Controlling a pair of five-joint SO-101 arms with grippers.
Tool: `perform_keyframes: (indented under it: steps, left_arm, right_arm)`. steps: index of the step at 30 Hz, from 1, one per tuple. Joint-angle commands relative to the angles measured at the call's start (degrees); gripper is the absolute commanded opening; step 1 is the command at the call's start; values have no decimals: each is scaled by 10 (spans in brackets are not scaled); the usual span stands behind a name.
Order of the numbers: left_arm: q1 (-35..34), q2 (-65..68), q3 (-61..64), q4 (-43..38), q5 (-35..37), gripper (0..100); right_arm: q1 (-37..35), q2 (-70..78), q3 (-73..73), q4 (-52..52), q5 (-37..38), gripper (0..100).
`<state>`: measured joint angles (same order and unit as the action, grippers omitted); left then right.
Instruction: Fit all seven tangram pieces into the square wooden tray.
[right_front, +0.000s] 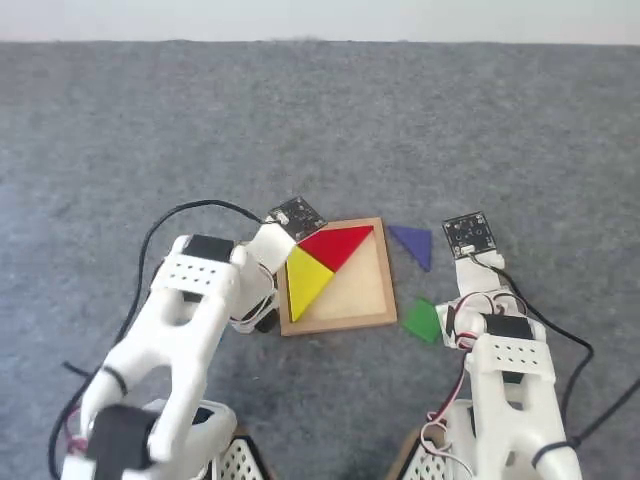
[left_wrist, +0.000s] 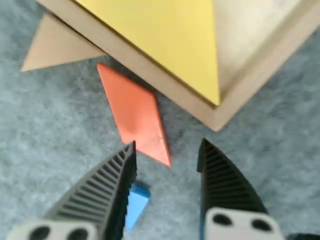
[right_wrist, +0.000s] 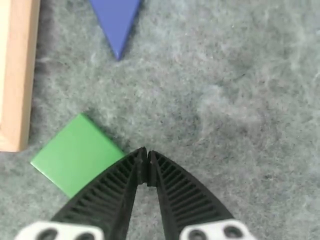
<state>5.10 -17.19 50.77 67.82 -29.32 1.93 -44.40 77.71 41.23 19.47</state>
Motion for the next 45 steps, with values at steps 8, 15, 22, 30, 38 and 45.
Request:
perform_keyframes:
  steps: [8, 15, 22, 30, 38, 45]
  left_arm:
    - [-25, 69, -20, -65, -19, 196]
    - [-69, 140, -58, -91, -19, 196]
    - [-143, 151, -153, -36, -52, 195]
    - [-124, 23, -167, 40, -77, 195]
    - [-70, 46, -95, -45, -76, 195]
    - [-74, 167, -102, -103, -77, 195]
  right_arm:
    - [-3, -15, -4, -8, 4, 8]
    - [-3, -15, -4, -8, 4, 8]
    - [-3, -15, -4, -8, 6, 8]
    - [-3, -15, -4, -8, 6, 8]
    - [-3, -15, -4, -8, 6, 8]
    - [-3, -15, -4, -8, 7, 8]
